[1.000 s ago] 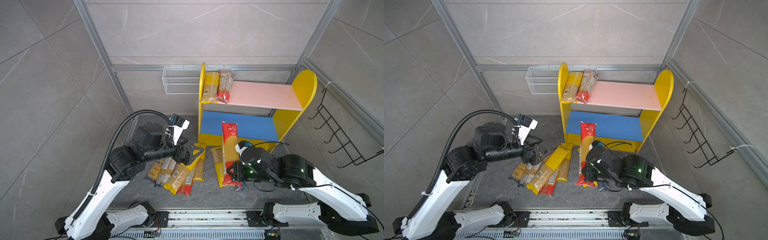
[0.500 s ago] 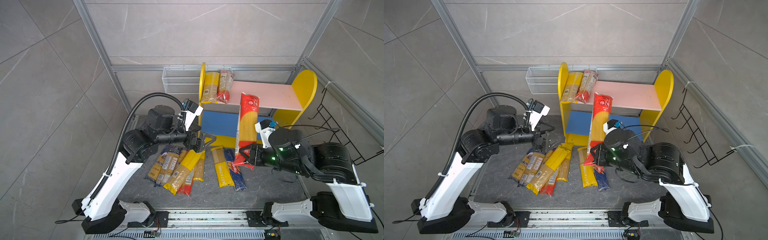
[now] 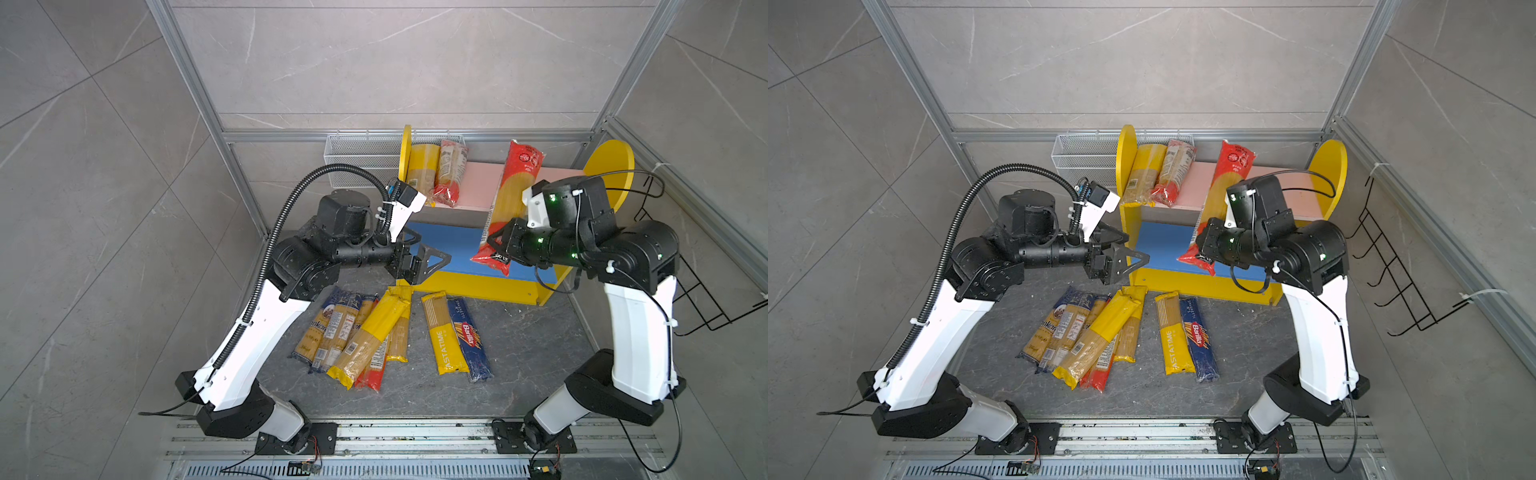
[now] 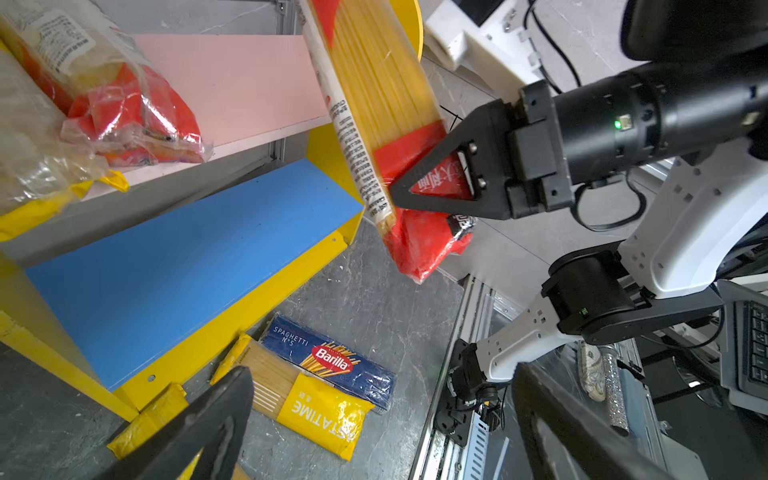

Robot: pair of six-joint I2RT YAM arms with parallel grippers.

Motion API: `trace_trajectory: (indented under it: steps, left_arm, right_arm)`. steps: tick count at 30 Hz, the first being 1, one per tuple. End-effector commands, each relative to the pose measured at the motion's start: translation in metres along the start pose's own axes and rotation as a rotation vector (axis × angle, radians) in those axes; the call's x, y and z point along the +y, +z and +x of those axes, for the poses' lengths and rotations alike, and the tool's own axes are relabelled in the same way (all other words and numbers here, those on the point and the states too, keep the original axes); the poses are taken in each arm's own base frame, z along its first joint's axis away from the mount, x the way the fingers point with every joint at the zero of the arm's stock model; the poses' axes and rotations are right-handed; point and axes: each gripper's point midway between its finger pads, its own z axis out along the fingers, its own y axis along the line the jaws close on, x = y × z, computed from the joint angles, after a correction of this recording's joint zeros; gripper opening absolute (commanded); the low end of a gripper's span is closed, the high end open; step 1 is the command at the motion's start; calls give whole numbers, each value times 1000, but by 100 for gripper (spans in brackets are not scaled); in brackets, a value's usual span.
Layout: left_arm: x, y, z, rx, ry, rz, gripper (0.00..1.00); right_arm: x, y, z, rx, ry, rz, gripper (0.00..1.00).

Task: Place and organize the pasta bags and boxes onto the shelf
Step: 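Carry the red bag to the shelf with the right gripper while the left arm rises, then stand the bag next to the other red bag and open the right gripper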

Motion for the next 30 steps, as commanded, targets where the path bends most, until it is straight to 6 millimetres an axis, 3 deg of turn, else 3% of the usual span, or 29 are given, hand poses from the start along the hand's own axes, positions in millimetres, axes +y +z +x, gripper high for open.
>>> trace_trajectory:
  steps: [1, 16, 21, 26, 30]
  left_arm:
    - [-8, -6, -22, -67, 79, 25, 100]
    - [26, 31, -37, -63, 115, -72, 100]
    - [39, 42, -41, -58, 112, -108, 100]
    - [51, 51, -43, -63, 96, -128, 100]
    - [58, 56, -44, -63, 85, -136, 100]
  right_arm:
    - [28, -5, -39, -103, -78, -182, 0]
    - [16, 67, -136, -136, 22, -445, 0]
    - [-2, 89, -150, -115, 68, -460, 0]
    - [-6, 110, -150, -60, 111, -490, 0]
    - [-9, 120, -145, -28, 126, -489, 9]
